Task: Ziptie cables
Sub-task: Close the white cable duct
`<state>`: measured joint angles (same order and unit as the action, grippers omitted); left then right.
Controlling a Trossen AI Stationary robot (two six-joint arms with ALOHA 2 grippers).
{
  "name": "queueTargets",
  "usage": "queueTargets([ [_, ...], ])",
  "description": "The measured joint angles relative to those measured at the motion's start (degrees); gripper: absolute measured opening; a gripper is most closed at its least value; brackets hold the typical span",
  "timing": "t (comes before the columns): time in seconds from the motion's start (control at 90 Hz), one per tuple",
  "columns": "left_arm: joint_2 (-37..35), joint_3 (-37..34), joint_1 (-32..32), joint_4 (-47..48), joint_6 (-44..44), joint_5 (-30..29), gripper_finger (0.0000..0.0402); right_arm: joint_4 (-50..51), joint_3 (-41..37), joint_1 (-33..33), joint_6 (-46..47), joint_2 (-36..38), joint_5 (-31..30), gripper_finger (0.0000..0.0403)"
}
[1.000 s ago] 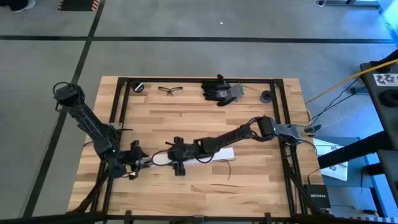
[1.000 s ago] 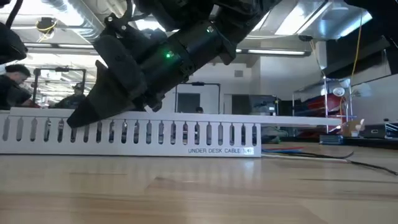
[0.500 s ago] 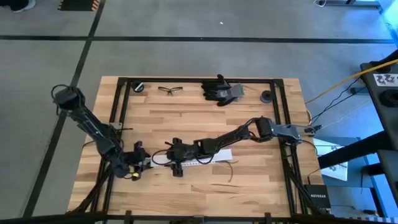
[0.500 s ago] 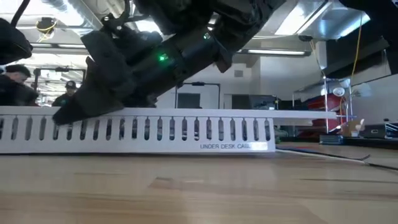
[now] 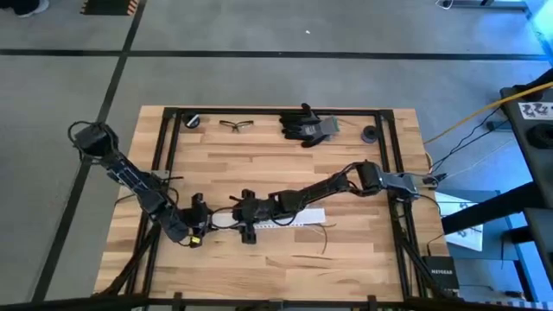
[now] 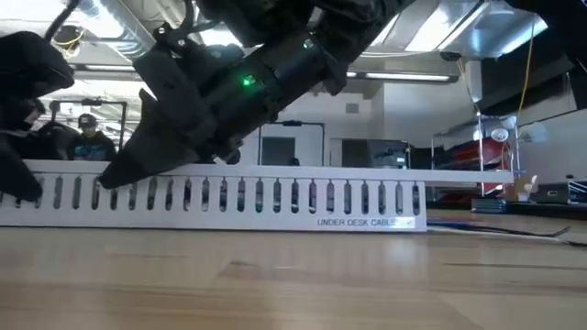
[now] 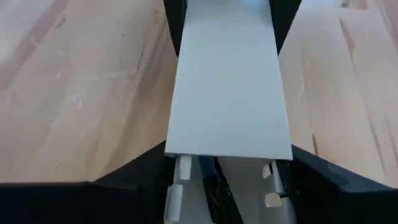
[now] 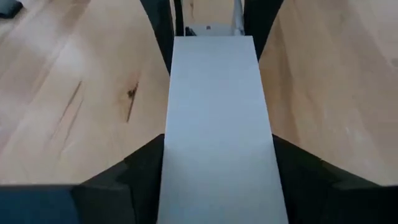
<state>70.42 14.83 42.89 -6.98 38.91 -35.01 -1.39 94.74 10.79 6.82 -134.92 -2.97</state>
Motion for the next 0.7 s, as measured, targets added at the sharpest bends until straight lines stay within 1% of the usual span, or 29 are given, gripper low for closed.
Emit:
queueTargets([
  [0.111,-0.1,1.4,-3.3,2.2,-2.3,4.8,0.0224,1.0,0.0,0.0,-0.4,0.1,0.0,0.0225],
  [0.222,-0.2,5.2,-5.1,8.1,-4.6,9.6,0.0224,1.6,0.0,0.0,-0.3,0.1,0.4,0.0225],
  [0.267,-0.4,7.2,-5.4,12.3,-5.1,11.1,0.0224,1.4,0.1,0.0,-0.2,0.1,0.5,0.0225],
  [0.367,-1.8,11.4,-4.9,23.4,-3.6,11.6,0.0224,1.0,0.2,0.0,-0.4,0.3,0.1,0.0225],
  [0.433,-2.6,12.9,-4.1,28.3,-2.5,11.2,0.0224,0.5,0.2,-0.1,-1.0,0.3,0.0,0.0225],
  [0.522,-3.4,13.1,-3.7,29.8,-2.4,11.1,0.0224,0.0,0.2,-0.1,-1.1,0.3,0.0,0.0225],
  [0.7,-2.3,12.9,-5.8,27.2,-5.3,12.7,0.023,0.2,0.0,0.0,-1.0,0.3,0.1,0.0225],
])
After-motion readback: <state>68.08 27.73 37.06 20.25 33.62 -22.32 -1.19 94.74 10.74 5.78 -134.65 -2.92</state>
